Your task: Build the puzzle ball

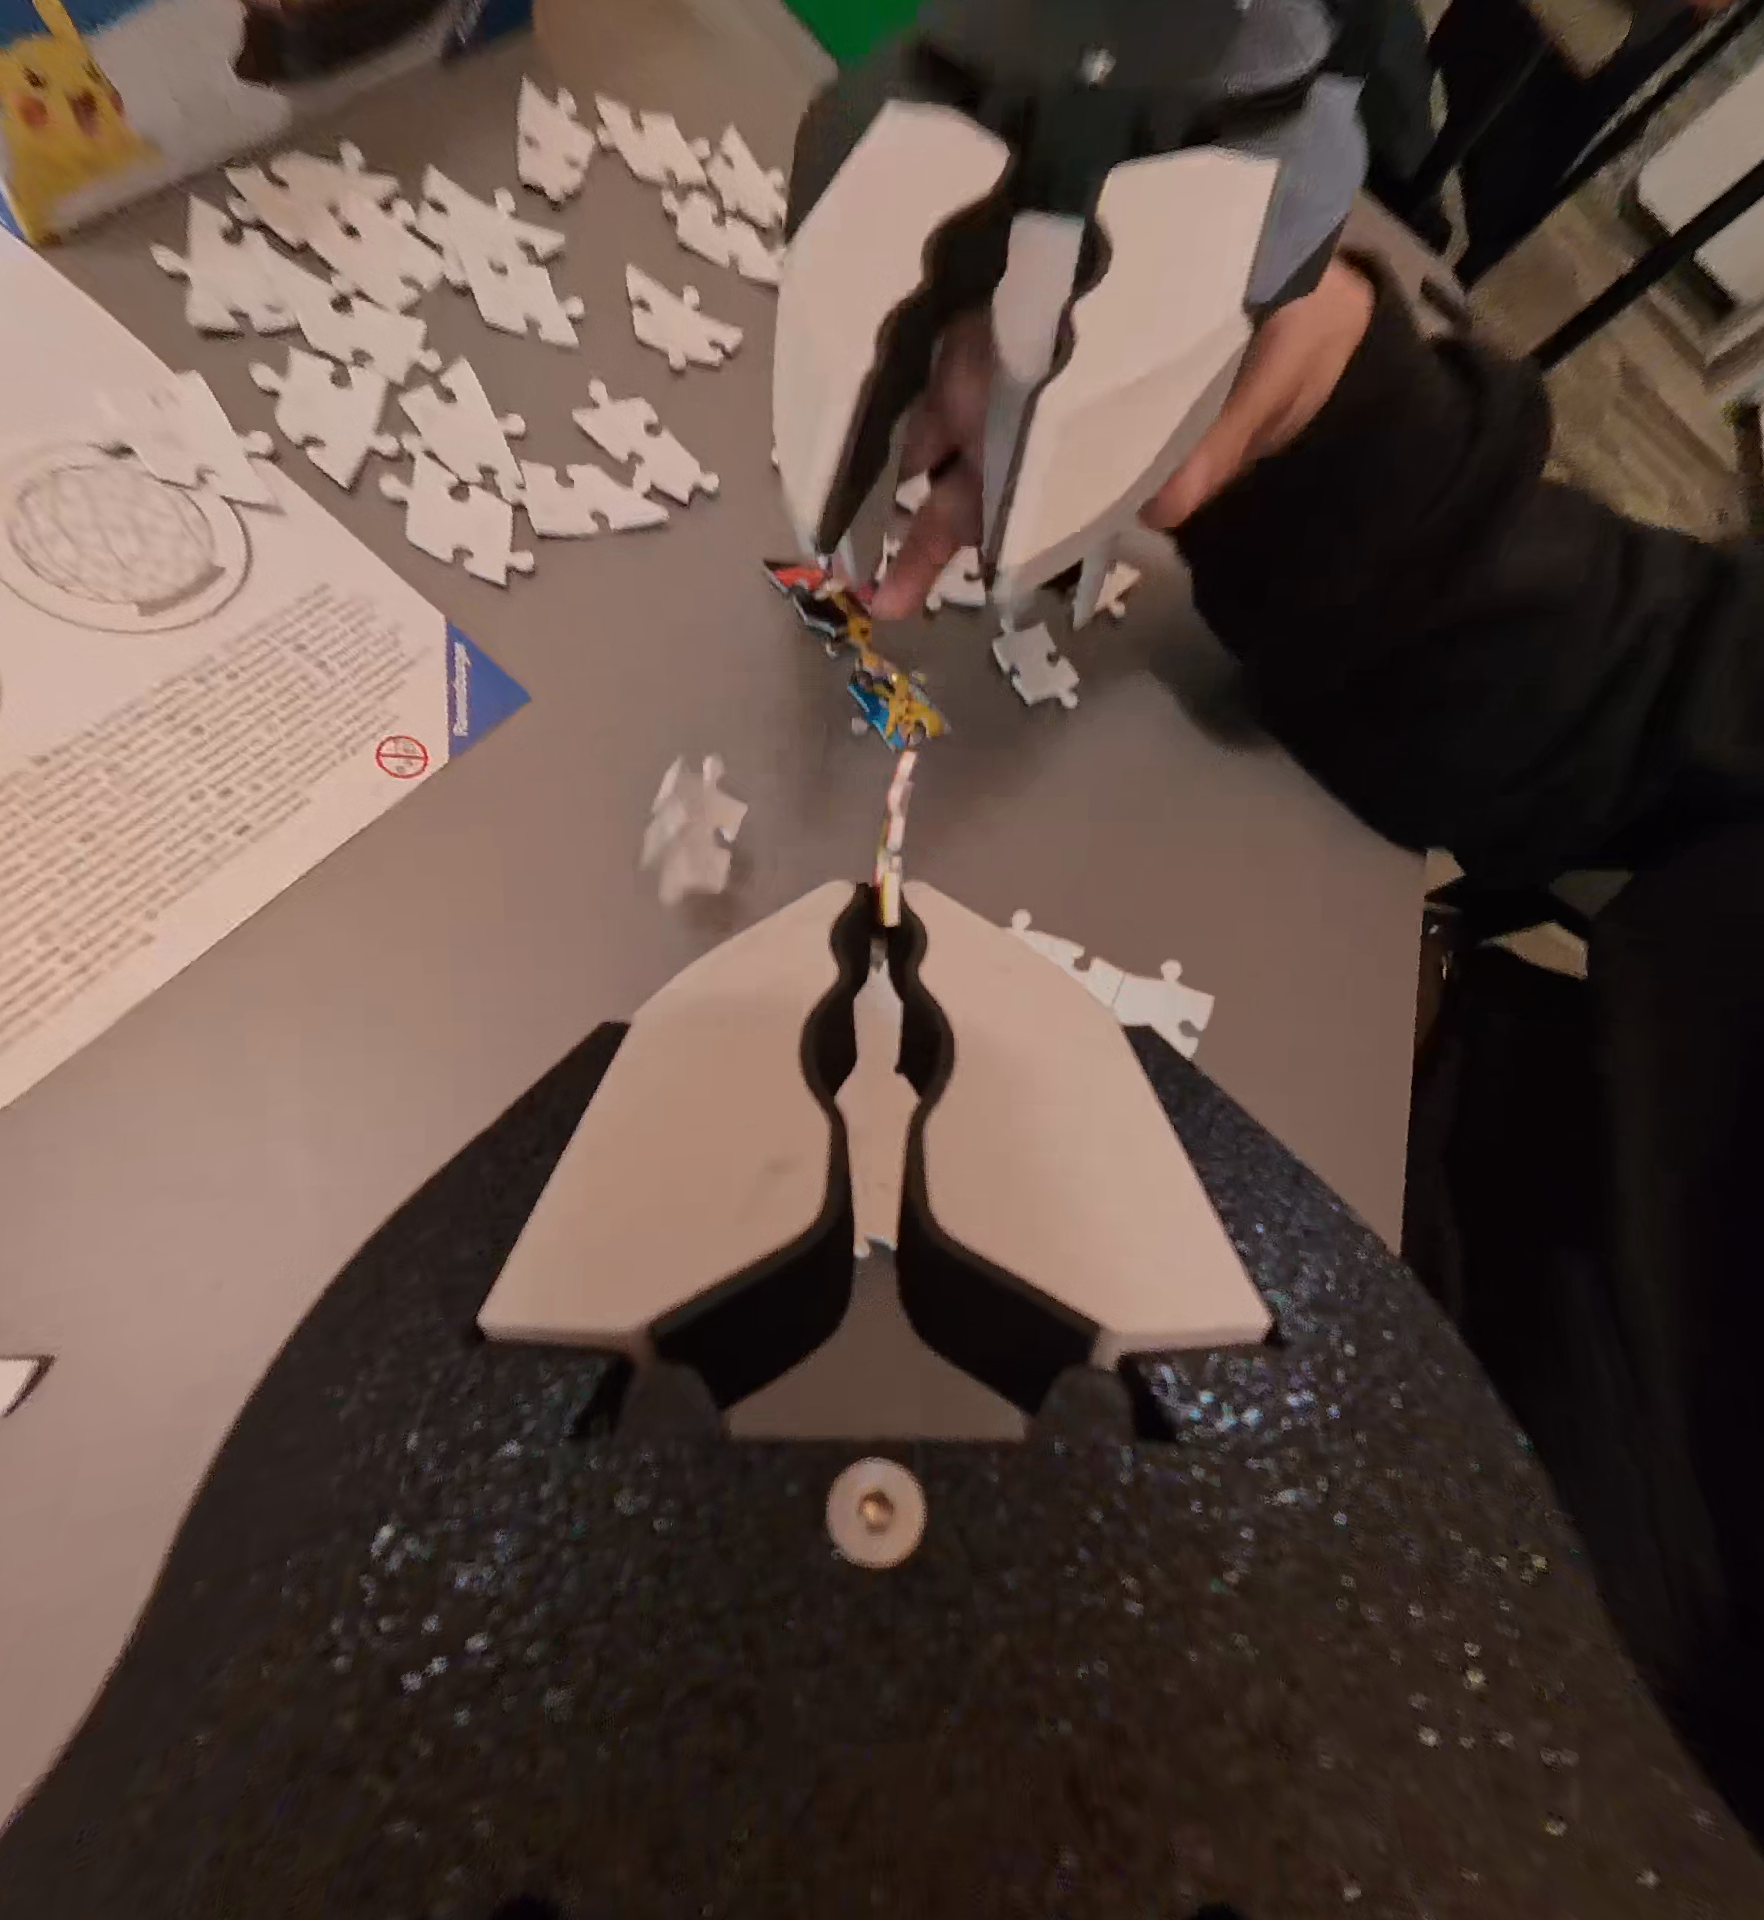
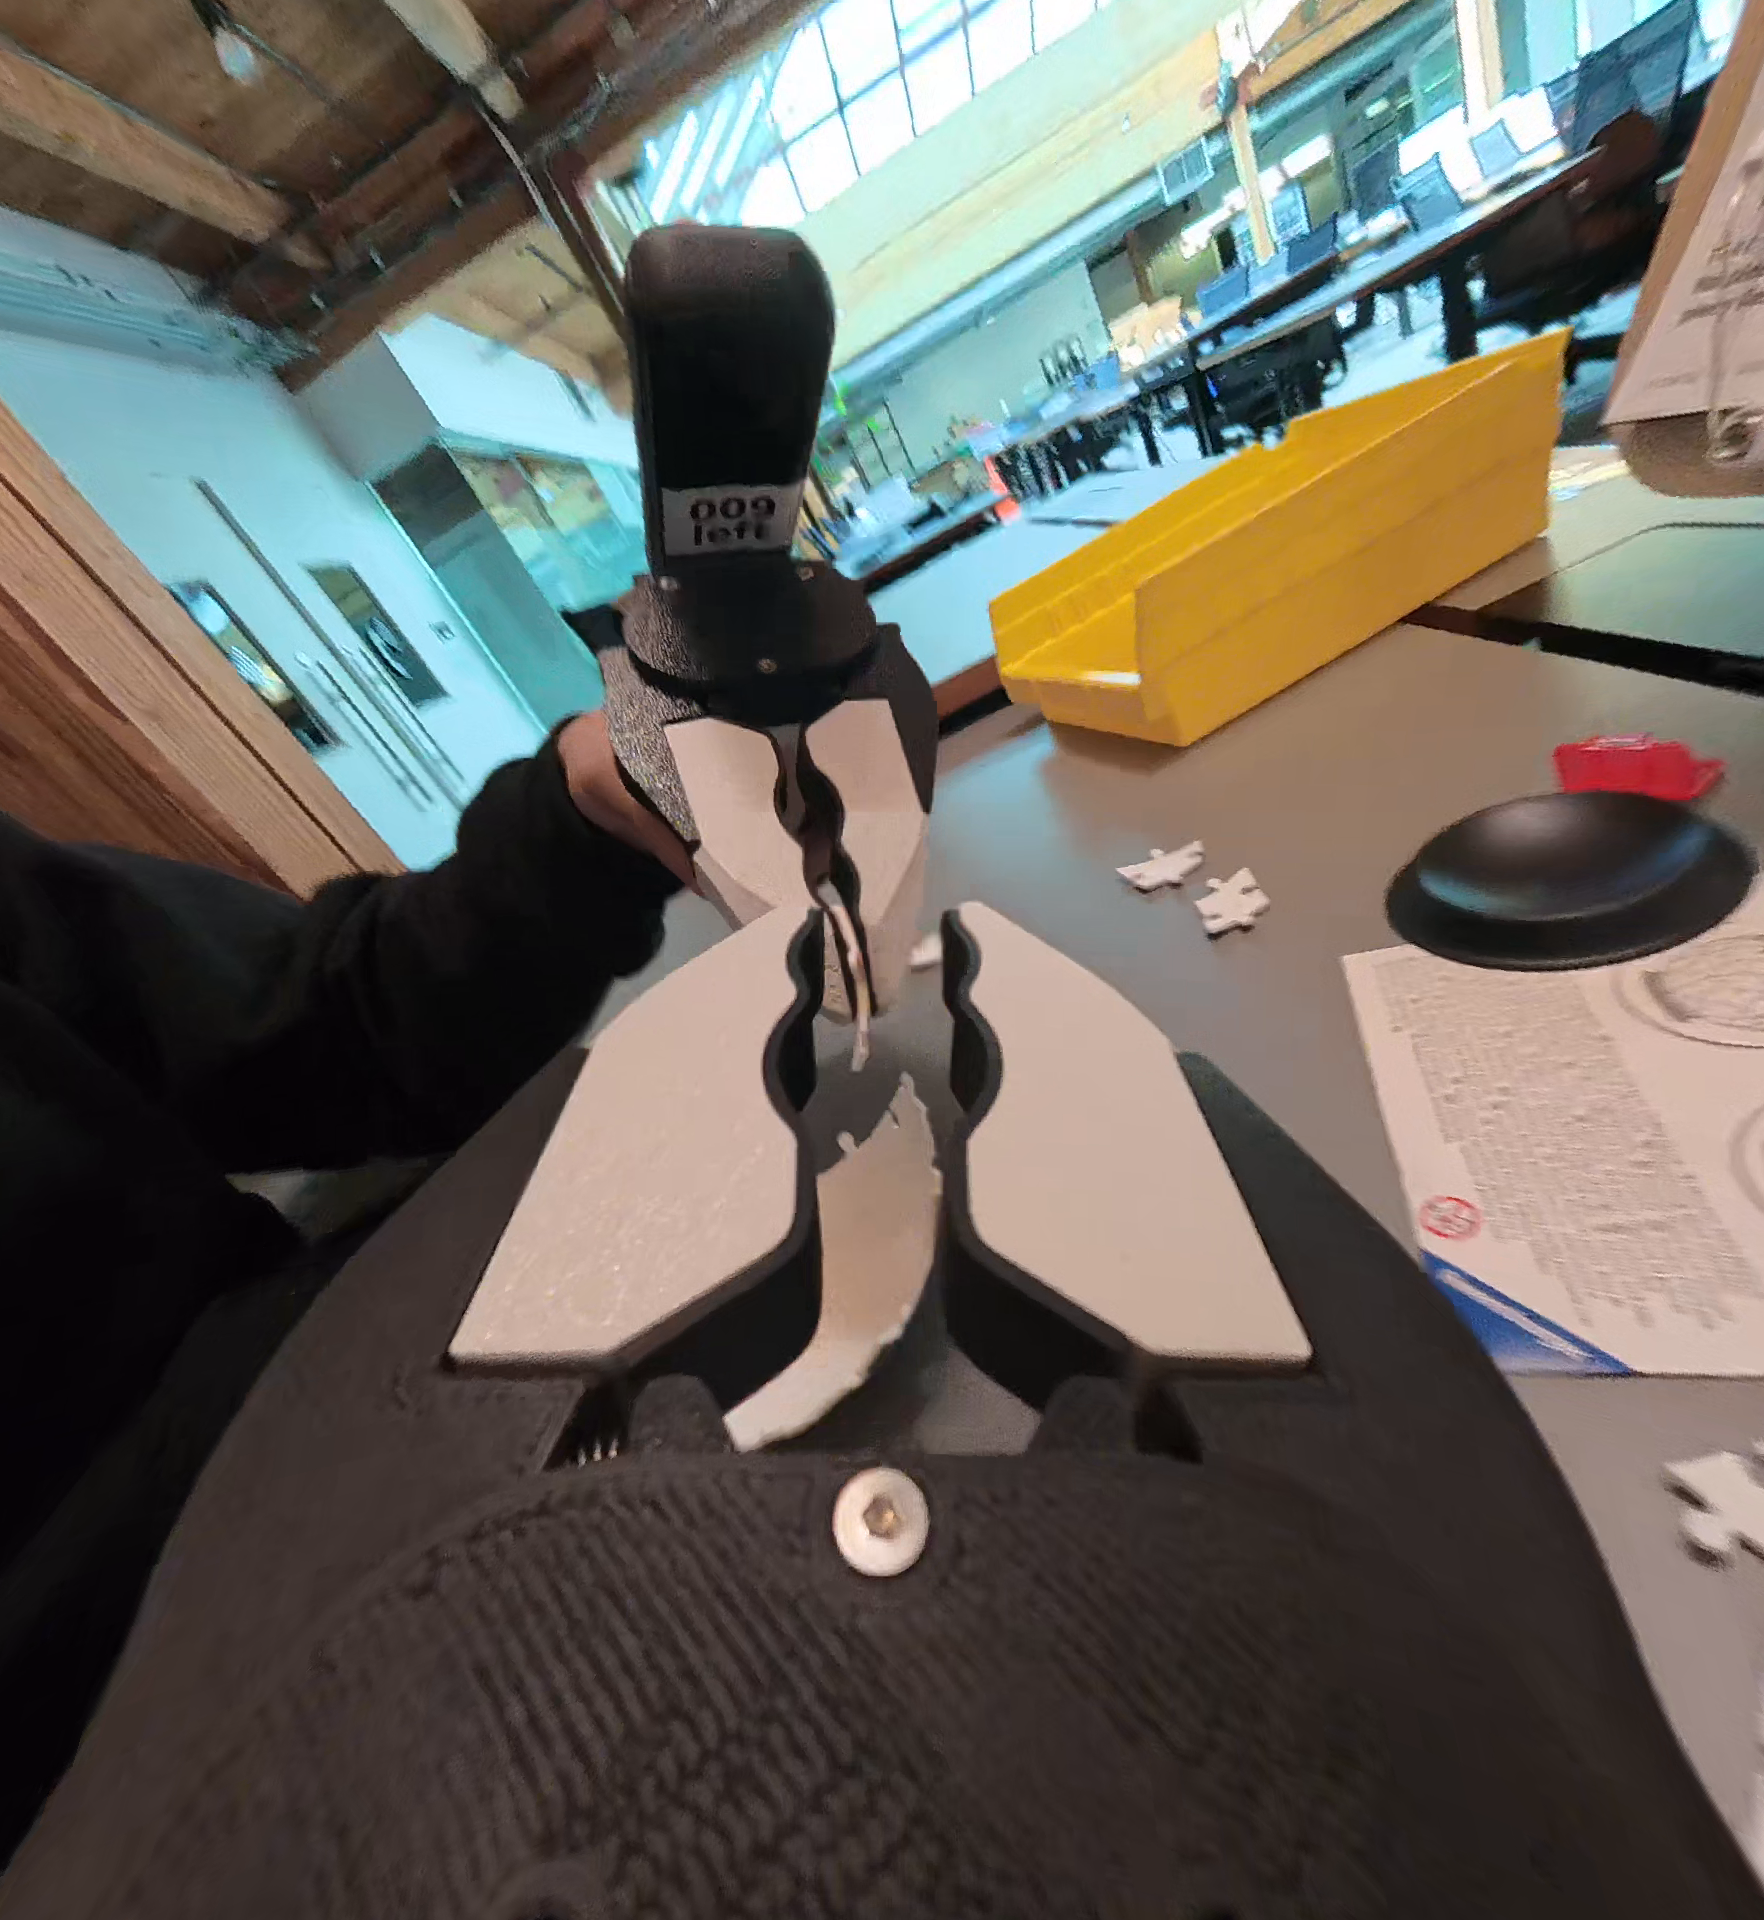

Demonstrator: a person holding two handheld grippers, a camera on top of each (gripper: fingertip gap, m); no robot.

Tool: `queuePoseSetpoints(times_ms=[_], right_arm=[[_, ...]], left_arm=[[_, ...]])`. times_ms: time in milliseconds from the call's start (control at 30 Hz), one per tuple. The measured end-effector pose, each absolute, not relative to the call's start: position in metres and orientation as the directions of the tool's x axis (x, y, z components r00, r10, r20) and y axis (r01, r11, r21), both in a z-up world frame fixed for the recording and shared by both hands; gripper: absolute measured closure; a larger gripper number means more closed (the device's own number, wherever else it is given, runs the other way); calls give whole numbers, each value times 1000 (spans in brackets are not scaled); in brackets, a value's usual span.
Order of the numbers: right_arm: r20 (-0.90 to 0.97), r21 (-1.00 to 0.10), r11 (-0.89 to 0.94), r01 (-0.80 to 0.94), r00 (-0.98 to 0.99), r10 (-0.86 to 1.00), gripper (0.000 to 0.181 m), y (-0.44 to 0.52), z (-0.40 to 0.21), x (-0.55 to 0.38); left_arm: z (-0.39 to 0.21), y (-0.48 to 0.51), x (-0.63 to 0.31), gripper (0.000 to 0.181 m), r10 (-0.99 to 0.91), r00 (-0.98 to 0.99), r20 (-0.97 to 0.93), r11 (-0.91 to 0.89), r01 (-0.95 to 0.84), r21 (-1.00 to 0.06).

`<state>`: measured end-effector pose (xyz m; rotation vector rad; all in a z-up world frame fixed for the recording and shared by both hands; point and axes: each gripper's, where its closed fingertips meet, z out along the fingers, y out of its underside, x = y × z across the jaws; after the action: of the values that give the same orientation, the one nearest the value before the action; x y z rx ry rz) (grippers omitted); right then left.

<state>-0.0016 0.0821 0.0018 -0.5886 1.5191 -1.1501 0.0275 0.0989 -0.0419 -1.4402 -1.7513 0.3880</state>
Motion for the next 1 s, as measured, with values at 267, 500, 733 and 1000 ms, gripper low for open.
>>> queuePoseSetpoints(times_ms=[267,500,733,1000], right_arm=[[-233,-930,305,-204,-314,-920,164,102,-38,17],[-274,-889,362,-282,-304,-912,179,112,-58,25],[-464,-797,591,-120,-504,-728,179,114,-64,-7],[-525,-724,682,-108,-555,-645,179,149,-76,-7]], left_arm=[[-67,119,28,179,910,66,410,185,819,-543],[-77,121,20,179,936,70,345,127,848,-515],[-67,104,16,140,973,83,216,73,773,-630],[-95,125,17,149,882,418,219,-302,856,-420]])
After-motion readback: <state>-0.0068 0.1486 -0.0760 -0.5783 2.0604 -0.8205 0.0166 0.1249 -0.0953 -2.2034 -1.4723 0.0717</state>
